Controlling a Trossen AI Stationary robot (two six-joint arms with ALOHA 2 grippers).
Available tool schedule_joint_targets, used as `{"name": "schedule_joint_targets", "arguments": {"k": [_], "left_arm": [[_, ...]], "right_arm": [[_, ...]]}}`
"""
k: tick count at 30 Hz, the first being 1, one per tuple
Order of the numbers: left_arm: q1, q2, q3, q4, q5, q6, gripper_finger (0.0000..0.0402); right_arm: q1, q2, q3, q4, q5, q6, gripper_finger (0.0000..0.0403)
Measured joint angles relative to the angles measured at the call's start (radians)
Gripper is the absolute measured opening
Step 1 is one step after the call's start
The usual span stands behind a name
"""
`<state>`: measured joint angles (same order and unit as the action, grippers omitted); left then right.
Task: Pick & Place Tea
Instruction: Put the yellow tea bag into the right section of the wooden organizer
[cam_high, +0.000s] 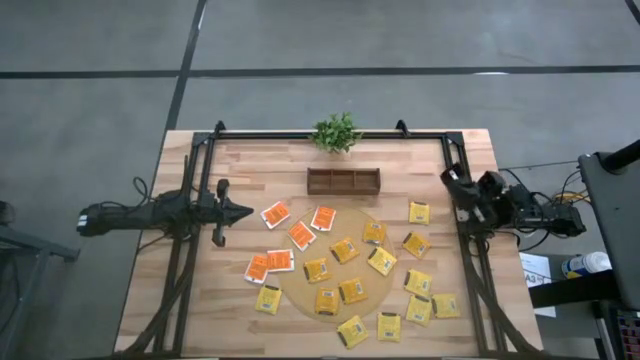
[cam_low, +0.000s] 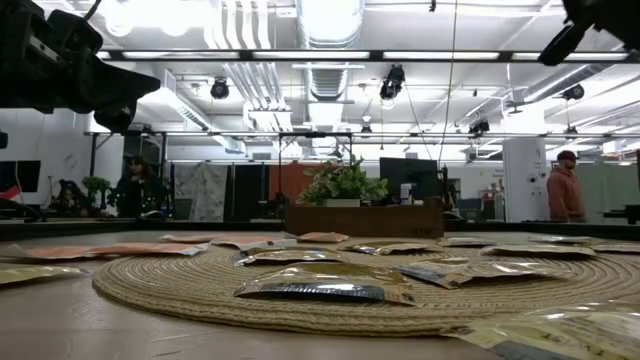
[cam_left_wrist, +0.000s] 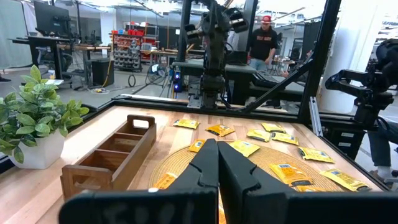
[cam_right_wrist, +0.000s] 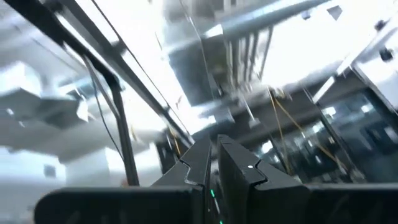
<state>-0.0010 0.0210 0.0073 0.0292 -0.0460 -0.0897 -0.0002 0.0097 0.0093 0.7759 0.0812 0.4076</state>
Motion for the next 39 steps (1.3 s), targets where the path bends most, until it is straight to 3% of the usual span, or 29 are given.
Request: {"name": "schedule_joint_targets", "arguments": {"k": [6, 13, 39], "left_arm": [[0.000, 0.000, 0.000, 0.000, 0.000, 0.000, 0.0000], [0.000, 0.000, 0.000, 0.000, 0.000, 0.000, 0.0000], [0.000, 0.000, 0.000, 0.000, 0.000, 0.000, 0.0000]], "right_arm": [[0.000, 0.000, 0.023, 0.093, 0.000, -0.005, 0.0029], [0.000, 0.072, 0.178, 0.059, 0.000, -0.022, 0.0029], [-0.001, 0.702, 0.963, -0.791, 0.026, -0.145, 0.0029]]}}
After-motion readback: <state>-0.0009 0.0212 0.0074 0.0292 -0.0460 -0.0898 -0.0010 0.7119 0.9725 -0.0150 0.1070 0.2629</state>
